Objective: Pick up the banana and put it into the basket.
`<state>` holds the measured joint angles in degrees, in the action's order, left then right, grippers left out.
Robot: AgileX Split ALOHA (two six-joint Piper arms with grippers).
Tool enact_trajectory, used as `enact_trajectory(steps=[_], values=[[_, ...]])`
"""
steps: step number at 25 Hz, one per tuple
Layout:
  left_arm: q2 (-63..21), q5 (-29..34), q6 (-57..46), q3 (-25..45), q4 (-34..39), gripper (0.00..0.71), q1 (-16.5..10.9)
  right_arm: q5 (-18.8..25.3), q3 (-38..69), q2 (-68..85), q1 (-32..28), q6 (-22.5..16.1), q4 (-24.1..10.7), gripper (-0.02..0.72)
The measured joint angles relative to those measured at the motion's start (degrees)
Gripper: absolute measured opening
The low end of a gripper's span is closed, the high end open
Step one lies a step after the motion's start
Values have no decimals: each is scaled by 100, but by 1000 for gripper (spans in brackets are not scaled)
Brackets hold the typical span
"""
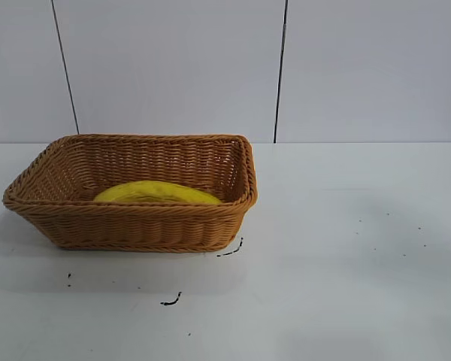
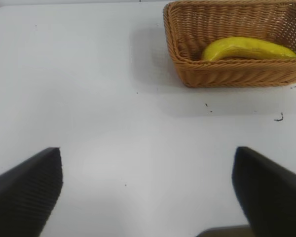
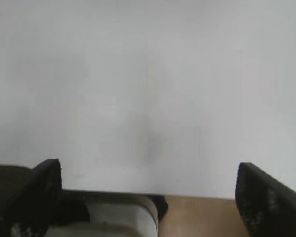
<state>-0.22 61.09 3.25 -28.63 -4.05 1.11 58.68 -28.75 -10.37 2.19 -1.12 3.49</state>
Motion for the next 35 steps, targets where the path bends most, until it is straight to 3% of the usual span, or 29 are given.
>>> enact_trajectory(steps=[6,35], values=[[0,0,0,0,0,693,0,7,5,721,0,0,-7,657],[0,0,0,0,0,693,0,15,11,1065,0,4,-227,657]])
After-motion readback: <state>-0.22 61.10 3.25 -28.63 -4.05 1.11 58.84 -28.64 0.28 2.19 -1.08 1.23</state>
